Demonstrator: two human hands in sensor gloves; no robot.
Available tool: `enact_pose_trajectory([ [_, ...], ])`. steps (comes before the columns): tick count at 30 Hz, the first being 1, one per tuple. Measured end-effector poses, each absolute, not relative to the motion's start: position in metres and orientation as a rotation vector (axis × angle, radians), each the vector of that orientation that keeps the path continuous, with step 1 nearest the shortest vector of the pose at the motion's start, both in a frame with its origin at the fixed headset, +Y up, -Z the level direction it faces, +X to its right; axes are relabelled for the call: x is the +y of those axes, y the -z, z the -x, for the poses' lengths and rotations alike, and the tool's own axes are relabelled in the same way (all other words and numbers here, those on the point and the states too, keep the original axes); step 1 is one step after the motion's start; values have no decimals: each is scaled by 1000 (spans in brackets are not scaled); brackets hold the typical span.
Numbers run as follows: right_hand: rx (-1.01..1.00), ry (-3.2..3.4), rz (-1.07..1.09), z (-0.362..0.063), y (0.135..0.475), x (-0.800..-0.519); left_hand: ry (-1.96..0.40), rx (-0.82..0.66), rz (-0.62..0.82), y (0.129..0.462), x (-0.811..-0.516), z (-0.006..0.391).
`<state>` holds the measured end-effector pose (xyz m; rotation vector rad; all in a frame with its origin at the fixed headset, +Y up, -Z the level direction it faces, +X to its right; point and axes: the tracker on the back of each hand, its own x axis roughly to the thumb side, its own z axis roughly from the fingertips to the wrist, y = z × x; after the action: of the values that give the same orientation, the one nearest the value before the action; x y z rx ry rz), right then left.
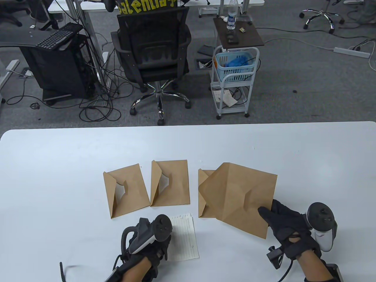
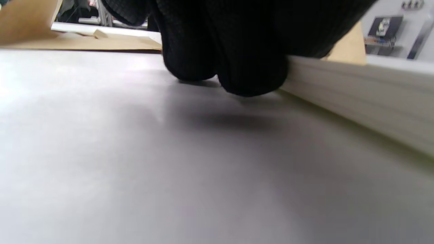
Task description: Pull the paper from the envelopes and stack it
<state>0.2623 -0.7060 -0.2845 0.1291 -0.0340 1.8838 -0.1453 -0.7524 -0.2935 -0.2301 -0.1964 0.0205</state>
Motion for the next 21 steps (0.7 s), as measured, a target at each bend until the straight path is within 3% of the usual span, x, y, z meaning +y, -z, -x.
enact_pose_trajectory([
  [12, -20, -1903, -121, -260, 285, -709, -47, -158, 262, 294, -755, 145],
  [21, 79, -1865, -133, -255, 281, -704, -67, -239, 100, 289, -723, 153],
])
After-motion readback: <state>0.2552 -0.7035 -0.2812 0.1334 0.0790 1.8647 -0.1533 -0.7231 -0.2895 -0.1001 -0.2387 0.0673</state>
